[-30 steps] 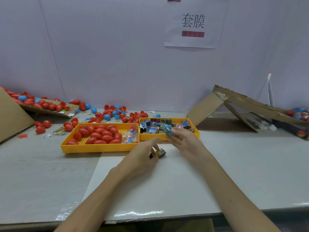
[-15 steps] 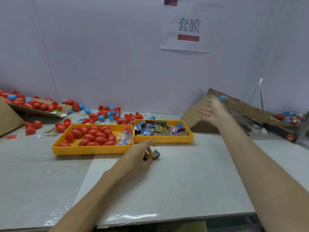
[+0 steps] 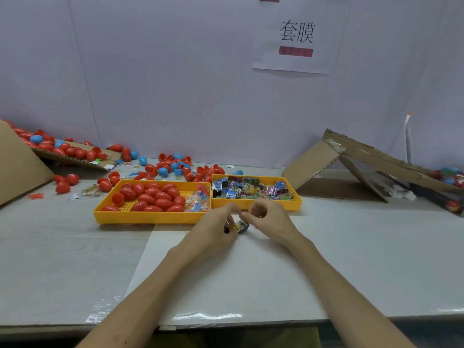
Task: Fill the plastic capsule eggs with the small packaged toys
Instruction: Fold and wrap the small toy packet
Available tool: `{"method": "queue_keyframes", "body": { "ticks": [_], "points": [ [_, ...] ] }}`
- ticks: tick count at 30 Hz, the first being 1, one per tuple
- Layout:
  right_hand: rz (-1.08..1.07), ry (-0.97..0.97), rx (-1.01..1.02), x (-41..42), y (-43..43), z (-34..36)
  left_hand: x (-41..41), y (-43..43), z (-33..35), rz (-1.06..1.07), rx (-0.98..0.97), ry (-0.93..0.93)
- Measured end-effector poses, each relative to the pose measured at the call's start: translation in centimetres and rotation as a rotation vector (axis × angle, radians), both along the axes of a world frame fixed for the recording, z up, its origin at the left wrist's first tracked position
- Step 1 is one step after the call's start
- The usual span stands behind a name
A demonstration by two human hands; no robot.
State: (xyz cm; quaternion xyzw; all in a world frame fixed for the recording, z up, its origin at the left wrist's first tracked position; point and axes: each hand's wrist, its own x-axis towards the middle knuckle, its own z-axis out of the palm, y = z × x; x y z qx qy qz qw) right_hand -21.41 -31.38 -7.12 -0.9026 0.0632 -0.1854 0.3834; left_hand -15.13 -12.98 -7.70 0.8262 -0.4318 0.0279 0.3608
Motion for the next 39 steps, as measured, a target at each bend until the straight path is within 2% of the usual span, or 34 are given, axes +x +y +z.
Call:
{"method": "queue_keyframes", "body": {
  "ticks": [5,12,16,18,21,22,26,29,32,34,37,39],
  "points": [
    [0.048,0.016,0.012,-0.4,0.2,-0.4,-0.3,0.0,0.2,-0.007,-0.001,0.032],
    [0.020,0.068,0.147,-0.1,0.1,0.0,-0.5,0.0,0.4,-0.008,0.022,0.038],
    [-0.178,-0.088,0.058,0.0,-0.5,0.2,-0.4,-0.1,0.3,0.004,0.039,0.050],
    [-0.248,-0.176,0.130,-0.2,-1.6,0.6,-0.4,0.1,0.3,0.011,0.037,0.053],
    [-0.122,-0.210,0.483,-0.5,-2.0,1.2,-0.4,0.4,0.6,0.047,-0.063,0.075],
    [-0.082,-0.210,0.537,-0.4,-1.8,1.3,-0.5,0.4,0.8,0.071,-0.119,0.071],
    [-0.021,-0.203,0.622,-0.1,-1.1,1.2,-0.3,0.7,1.9,0.195,-0.388,-0.104],
    [-0.052,-0.195,0.642,-0.1,-1.3,1.2,0.4,1.5,2.6,0.350,-0.469,-0.219],
    [-0.079,-0.185,0.642,0.0,-1.4,1.2,1.1,2.3,2.4,0.673,-0.286,-0.277],
    [-0.089,-0.172,0.647,0.0,-1.3,1.2,1.4,2.7,2.2,0.819,-0.099,-0.212],
    [-0.093,-0.152,0.706,0.0,-1.2,1.4,1.6,2.9,2.2,0.850,0.060,-0.133],
    [-0.083,-0.136,0.747,0.0,-1.1,1.5,1.6,2.8,2.2,0.839,0.033,-0.120]
  ]
}}
